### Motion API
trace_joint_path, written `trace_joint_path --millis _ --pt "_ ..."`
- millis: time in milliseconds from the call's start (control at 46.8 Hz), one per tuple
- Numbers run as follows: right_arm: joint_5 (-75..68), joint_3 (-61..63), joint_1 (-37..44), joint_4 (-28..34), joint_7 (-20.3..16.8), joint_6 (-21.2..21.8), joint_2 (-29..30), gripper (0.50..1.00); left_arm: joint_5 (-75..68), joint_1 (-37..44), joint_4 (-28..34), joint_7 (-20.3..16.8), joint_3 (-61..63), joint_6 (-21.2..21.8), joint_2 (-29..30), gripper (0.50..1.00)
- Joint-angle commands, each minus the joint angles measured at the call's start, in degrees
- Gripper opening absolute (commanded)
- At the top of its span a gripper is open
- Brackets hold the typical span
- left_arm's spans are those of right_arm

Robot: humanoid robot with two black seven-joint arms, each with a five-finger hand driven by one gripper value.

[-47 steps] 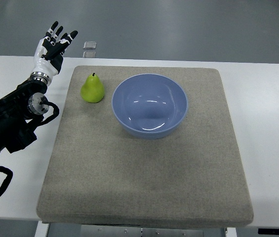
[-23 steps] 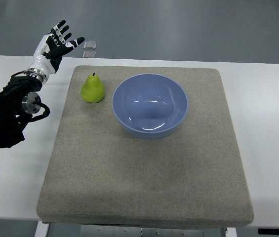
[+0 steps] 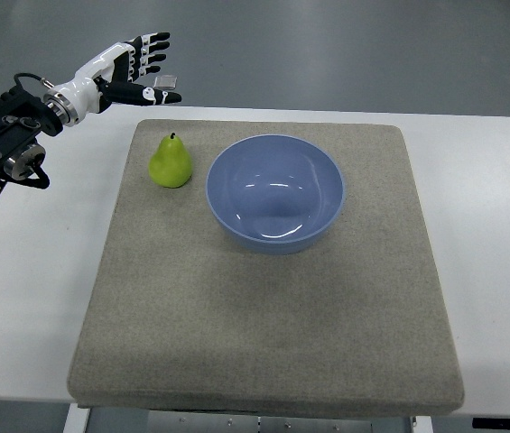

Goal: Place pear in bowl with left hand
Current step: 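Swing the left hand forward over the green pear, fingers open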

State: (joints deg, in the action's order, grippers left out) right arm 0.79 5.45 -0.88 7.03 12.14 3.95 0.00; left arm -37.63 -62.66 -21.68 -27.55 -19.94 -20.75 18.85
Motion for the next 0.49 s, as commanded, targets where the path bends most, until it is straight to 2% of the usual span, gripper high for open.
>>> trace_joint_path --millis 0,171,299,470 --pt "0.0 0.0 0.0 0.0 0.1 0.0 0.0 0.926 -5.7 -1.8 -1.6 -0.1 0.0 -0.9 1.4 0.994" --pt "0.0 0.0 0.0 0.0 0.0 0.0 0.0 0.926 -13.5 -4.4 -8.2 -0.1 4.1 -1.1 6.3 0.994" --pt "0.0 0.0 0.0 0.0 0.0 0.0 0.0 0.926 -18.2 -6.9 -10.9 -0.3 9.5 -1.0 8.2 0.994" --pt "0.0 0.0 0.0 0.0 0.0 0.0 0.0 0.926 -26.1 -10.3 -12.4 -4.3 14.5 -0.9 9.2 0.994"
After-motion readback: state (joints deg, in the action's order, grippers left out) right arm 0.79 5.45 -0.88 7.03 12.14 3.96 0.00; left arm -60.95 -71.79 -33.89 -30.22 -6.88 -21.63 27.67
